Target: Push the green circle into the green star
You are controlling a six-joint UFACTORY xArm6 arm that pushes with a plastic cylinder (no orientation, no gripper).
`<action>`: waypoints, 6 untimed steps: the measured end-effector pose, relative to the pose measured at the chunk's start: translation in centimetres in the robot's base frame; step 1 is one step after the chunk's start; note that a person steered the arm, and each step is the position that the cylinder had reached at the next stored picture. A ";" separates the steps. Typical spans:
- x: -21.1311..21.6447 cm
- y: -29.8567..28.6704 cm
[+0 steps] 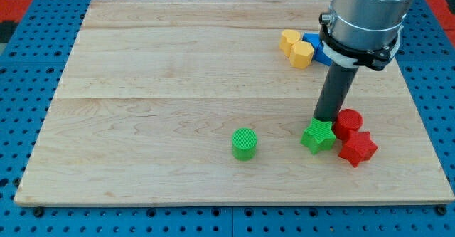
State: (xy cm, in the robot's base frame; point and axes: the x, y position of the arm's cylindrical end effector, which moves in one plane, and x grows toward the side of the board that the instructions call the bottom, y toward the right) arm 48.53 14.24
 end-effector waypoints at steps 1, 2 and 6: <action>-3.9 -5.8; -5.6 -12.3; 6.0 -7.5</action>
